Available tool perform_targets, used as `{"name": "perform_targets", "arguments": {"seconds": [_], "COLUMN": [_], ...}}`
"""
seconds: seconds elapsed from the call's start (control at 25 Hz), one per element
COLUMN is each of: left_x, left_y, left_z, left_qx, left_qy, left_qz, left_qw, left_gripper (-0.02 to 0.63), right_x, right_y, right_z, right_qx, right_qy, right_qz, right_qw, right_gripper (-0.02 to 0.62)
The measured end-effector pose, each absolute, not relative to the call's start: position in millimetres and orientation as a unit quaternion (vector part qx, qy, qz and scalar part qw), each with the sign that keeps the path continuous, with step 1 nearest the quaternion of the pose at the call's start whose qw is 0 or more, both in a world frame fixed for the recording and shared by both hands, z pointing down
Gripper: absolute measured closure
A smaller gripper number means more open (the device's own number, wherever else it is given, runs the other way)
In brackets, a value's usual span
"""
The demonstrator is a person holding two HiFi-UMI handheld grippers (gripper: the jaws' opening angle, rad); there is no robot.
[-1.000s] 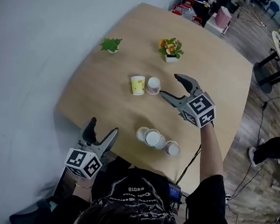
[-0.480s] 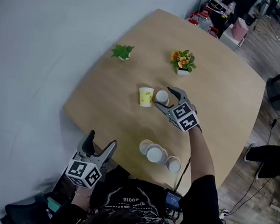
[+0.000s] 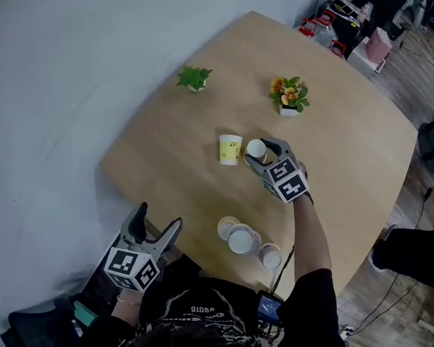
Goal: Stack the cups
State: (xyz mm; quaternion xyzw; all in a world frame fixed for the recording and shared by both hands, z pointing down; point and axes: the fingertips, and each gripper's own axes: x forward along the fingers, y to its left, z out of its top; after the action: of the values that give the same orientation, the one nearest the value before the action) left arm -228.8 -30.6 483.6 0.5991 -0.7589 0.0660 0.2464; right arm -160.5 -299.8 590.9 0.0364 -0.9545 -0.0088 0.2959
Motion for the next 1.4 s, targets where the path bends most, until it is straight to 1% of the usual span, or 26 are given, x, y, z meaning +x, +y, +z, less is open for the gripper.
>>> {"name": "perform_targets", "arguments": {"seconds": [0.24, 0.6, 0.92, 1.4], "left_x": [-222.3, -205.0, -203.8, -182.5], "left_y": [-38.9, -44.1, -45.4, -51.3], "left_z": [477.8, 465.3, 462.5, 467.6], "left_qx": [0.619, 0.67, 0.712, 0.769], "left_qy": [-0.746, -0.707, -0.667, -0.596], "left_qz": [0.057, 0.024, 0.004, -0.008], "left_qw": [0.239, 0.227, 0.218, 0.23], "left_gripper": [0.172, 0.172, 0.172, 0.172], "right_x": [-150.1, -106.0, -67.4, -6.9], "right_y": [-295.6, -278.3, -250.4, -193.6], "right_z": [565.9, 497.5, 462.8, 434.3], "right_qx": [0.039, 0.076, 0.129, 0.212], "right_qy": [-0.959, -0.965, -0.96, -0.946], "right_qz": [-0.005, -0.029, -0.028, -0.014], "right_qw": [0.28, 0.25, 0.249, 0.244], "right_gripper": [0.334, 0.334, 0.334, 0.334]}}
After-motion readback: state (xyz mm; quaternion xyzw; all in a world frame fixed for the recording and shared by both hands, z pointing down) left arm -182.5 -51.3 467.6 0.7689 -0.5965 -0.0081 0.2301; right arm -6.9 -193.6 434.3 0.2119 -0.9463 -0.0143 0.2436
